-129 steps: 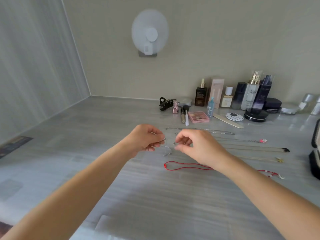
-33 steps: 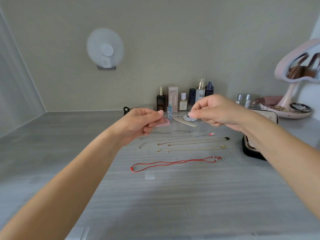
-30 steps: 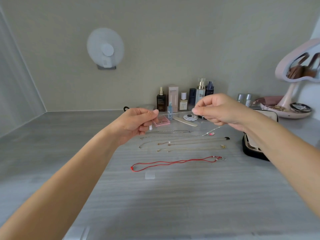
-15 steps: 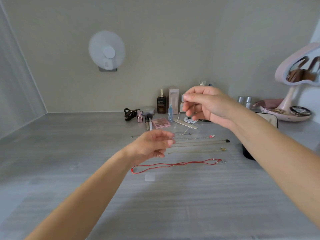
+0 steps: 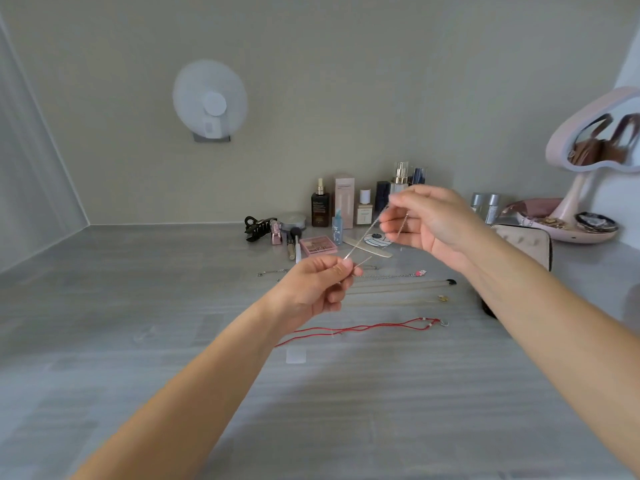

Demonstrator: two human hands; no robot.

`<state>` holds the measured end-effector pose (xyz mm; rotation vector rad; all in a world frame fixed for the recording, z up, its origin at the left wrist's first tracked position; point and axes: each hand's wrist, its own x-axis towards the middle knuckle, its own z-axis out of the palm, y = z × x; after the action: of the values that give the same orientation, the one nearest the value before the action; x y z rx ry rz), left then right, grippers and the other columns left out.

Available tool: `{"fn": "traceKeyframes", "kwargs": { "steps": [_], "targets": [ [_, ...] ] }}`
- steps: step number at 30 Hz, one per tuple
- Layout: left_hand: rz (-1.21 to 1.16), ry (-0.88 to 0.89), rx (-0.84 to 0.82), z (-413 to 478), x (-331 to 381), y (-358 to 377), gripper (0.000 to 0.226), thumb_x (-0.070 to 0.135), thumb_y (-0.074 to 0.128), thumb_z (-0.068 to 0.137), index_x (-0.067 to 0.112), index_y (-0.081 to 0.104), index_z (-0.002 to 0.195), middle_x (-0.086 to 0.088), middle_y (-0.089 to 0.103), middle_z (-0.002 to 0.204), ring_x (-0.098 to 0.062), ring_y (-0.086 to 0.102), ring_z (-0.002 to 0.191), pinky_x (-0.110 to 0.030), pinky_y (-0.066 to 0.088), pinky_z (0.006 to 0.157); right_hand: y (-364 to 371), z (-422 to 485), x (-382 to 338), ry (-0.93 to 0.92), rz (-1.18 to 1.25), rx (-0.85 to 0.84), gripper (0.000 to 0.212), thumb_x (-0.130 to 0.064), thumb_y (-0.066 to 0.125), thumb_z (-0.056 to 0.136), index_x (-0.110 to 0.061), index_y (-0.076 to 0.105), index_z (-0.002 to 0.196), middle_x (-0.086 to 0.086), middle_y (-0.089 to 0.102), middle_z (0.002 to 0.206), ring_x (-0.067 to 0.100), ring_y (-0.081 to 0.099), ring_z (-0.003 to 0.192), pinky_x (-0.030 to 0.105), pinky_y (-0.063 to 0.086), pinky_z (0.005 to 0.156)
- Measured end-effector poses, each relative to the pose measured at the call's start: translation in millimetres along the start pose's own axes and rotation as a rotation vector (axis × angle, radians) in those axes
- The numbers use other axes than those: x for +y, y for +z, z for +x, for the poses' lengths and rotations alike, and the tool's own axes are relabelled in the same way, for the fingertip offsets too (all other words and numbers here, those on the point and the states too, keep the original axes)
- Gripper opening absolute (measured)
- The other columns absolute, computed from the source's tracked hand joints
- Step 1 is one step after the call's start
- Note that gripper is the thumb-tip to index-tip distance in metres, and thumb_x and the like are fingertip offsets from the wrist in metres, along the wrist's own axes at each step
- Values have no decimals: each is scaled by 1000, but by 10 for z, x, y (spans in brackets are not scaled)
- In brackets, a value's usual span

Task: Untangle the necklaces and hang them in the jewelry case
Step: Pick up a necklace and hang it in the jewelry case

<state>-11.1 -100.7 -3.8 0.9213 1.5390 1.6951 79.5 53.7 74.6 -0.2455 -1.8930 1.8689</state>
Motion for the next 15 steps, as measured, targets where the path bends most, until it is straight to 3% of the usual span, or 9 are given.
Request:
{"fn": "traceKeyframes", "kwargs": {
  "steps": [8, 13, 15],
  "targets": [
    [285, -90, 36, -91, 39, -152, 29, 21, 42, 97, 13, 61, 77, 4, 43, 60, -9, 39, 53, -18, 40, 53, -458, -310, 374, 110, -161, 179, 17, -13, 57, 87, -11, 61, 71, 3, 64, 71, 11, 59, 62, 22, 51, 50],
    [657, -19, 152, -35, 127, -23, 33, 29, 42, 96, 22, 58, 68, 2, 57, 81, -11, 48, 79, -25, 37, 74, -594, -473, 665, 233, -352, 148, 13, -15, 59, 86, -8, 66, 78, 2, 66, 73, 10, 56, 62, 22, 47, 53],
    [657, -11, 158, 22, 177, 54, 32, 28, 43, 96, 23, 58, 68, 1, 62, 88, -9, 51, 84, -26, 37, 80, -598, -528, 744, 263, -398, 128, 13, -15, 60, 86, -10, 66, 76, 1, 66, 74, 10, 56, 63, 22, 44, 54]
  ]
}}
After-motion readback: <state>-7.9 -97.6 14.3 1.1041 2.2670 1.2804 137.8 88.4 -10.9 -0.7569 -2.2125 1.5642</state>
